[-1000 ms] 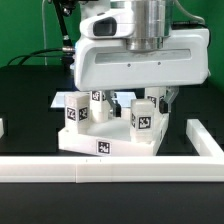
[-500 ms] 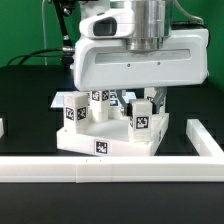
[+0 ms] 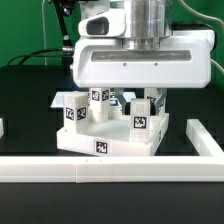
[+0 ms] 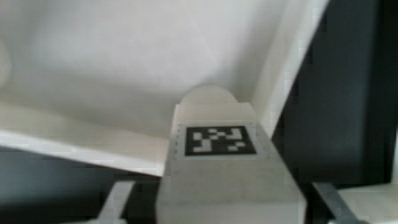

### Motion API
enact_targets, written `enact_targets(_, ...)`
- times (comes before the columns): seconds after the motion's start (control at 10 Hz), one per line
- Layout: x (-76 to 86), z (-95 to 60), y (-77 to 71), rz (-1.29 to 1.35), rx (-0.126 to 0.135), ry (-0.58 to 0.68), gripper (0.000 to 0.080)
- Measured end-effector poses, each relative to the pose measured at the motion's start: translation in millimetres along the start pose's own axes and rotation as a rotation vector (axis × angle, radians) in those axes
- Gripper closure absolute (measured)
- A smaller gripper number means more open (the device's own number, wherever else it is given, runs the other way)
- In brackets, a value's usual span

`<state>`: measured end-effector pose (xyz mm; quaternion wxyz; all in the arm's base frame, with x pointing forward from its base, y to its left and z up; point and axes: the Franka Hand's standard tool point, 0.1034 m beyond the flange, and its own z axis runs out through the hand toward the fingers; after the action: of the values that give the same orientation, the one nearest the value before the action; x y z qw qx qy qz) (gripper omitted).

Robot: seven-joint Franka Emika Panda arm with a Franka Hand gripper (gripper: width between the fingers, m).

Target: Assemble square table

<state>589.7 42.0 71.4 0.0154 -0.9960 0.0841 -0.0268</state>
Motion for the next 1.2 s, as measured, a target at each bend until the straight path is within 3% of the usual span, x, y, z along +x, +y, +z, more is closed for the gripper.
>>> enact_targets(0.2,0.2,0.5,1.7,0.216,0.016,-0.003,0.0509)
enact_targets(1.2,-0.6,1.2,-7.8,1.043,0.024,-0.014,0.0509)
